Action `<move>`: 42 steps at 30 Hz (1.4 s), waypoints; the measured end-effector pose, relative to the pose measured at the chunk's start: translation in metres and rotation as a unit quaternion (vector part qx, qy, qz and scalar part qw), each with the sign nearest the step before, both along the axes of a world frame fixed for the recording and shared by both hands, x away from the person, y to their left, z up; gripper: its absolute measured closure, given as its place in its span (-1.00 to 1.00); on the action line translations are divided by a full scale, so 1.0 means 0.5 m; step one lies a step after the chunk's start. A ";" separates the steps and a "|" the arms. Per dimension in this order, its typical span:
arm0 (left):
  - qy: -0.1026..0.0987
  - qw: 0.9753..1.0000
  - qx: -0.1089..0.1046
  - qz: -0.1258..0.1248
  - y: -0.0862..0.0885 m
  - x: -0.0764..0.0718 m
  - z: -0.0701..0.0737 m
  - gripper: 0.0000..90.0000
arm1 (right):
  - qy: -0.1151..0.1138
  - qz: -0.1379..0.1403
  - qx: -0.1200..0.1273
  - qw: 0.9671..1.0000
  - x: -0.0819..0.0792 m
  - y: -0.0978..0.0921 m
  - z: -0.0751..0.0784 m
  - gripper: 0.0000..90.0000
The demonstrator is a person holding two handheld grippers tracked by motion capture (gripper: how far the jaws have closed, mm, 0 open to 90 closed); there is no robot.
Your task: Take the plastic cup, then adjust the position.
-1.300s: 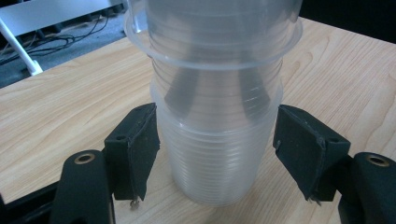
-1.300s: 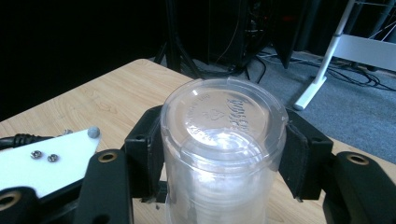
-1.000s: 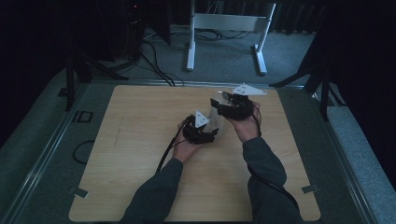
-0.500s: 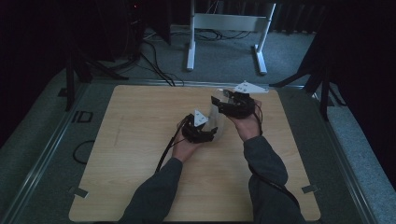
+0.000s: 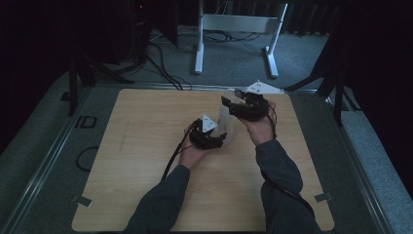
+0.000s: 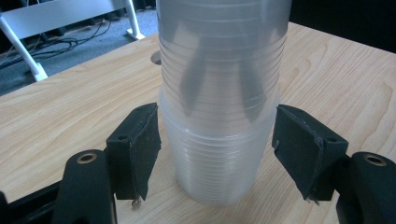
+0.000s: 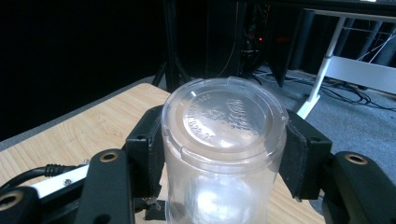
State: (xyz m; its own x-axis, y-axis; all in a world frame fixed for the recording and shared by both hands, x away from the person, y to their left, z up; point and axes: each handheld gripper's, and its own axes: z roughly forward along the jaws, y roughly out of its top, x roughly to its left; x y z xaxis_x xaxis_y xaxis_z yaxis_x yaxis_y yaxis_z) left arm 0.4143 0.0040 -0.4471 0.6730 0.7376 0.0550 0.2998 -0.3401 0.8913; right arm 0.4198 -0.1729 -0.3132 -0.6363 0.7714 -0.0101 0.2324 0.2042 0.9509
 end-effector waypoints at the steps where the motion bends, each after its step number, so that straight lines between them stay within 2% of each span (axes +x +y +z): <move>1: 0.000 1.000 0.000 0.000 0.000 0.000 0.000 -0.29 | 0.000 0.000 0.000 1.000 0.000 0.000 0.000 -0.10; 5: -0.002 1.000 -0.003 -0.001 0.001 -0.002 0.004 -0.29 | -0.008 0.000 -0.001 1.000 -0.006 -0.002 0.017 -0.10; 12: 0.001 1.000 -0.003 -0.003 0.004 -0.005 0.008 -0.29 | -0.011 0.000 0.000 1.000 -0.011 -0.009 0.024 -0.10; 20: 0.001 1.000 -0.004 -0.002 0.005 -0.012 0.015 -0.29 | -0.009 -0.003 0.013 1.000 -0.024 -0.043 0.031 -0.10; 27: 0.003 1.000 -0.006 0.000 0.008 -0.015 0.014 -0.29 | -0.014 -0.012 0.014 1.000 -0.039 -0.071 0.039 -0.10; 31: 0.004 1.000 -0.011 -0.009 0.011 -0.018 0.013 -0.33 | -0.015 -0.018 0.011 1.000 -0.044 -0.082 0.036 -0.10; 35: 0.005 1.000 -0.008 -0.012 0.013 -0.020 0.012 -0.35 | -0.014 -0.022 0.010 1.000 -0.046 -0.090 0.032 -0.10; 42: 0.001 1.000 -0.012 -0.016 0.016 -0.030 0.015 -0.36 | -0.003 -0.041 0.012 0.999 -0.054 -0.126 0.012 -0.10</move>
